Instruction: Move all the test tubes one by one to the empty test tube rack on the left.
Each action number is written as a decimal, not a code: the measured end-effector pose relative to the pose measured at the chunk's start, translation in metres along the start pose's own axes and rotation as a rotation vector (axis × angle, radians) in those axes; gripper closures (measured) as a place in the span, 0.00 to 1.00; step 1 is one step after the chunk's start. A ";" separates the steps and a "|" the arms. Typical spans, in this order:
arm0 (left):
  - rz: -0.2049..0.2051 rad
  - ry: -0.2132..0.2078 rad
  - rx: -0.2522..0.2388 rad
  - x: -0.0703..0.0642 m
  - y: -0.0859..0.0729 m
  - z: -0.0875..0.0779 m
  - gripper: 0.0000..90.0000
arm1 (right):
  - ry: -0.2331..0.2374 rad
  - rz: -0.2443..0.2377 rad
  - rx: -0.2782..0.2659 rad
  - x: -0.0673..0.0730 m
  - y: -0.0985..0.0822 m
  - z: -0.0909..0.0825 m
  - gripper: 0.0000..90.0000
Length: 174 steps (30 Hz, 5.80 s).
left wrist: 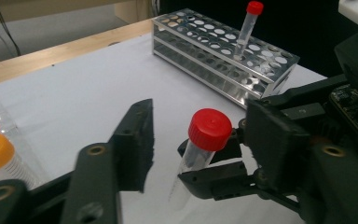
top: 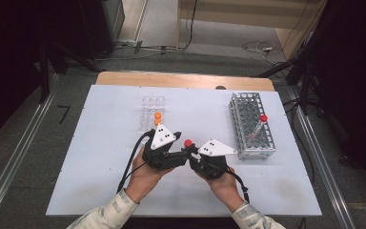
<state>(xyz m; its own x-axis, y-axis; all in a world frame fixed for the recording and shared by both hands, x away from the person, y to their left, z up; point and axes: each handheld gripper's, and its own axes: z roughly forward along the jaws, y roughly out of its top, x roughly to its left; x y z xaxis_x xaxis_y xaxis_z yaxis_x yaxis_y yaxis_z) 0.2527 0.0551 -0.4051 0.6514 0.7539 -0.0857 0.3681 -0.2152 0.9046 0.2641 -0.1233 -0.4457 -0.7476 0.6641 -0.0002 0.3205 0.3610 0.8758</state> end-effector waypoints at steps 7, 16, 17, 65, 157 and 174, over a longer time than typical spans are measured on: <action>0.014 -0.016 0.004 -0.002 -0.001 0.000 0.69 | 0.008 -0.006 -0.005 0.002 0.001 0.000 0.79; 0.034 -0.010 0.009 -0.003 -0.003 0.002 0.76 | 0.011 -0.003 -0.003 0.003 0.001 -0.001 0.79; 0.035 -0.010 0.010 -0.003 -0.003 0.002 0.76 | 0.011 -0.004 -0.002 0.003 0.002 -0.001 0.79; -0.174 0.254 -0.100 0.111 0.023 -0.056 0.77 | -0.027 0.042 0.017 -0.023 -0.006 -0.021 0.33; -0.197 0.260 -0.030 0.105 0.001 -0.030 0.36 | -0.383 0.187 -0.039 -0.124 -0.030 -0.087 0.37; -0.191 0.257 -0.027 0.103 0.001 -0.029 0.36 | -0.561 0.267 0.000 -0.167 -0.039 -0.069 0.55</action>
<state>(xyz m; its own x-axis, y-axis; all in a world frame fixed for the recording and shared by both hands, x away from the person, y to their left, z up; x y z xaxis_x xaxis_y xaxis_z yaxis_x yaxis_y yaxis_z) 0.3013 0.1506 -0.4012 0.3822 0.9118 -0.1502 0.4475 -0.0404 0.8934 0.3366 -0.2935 -0.4466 -0.2220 0.9745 -0.0342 0.4542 0.1343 0.8807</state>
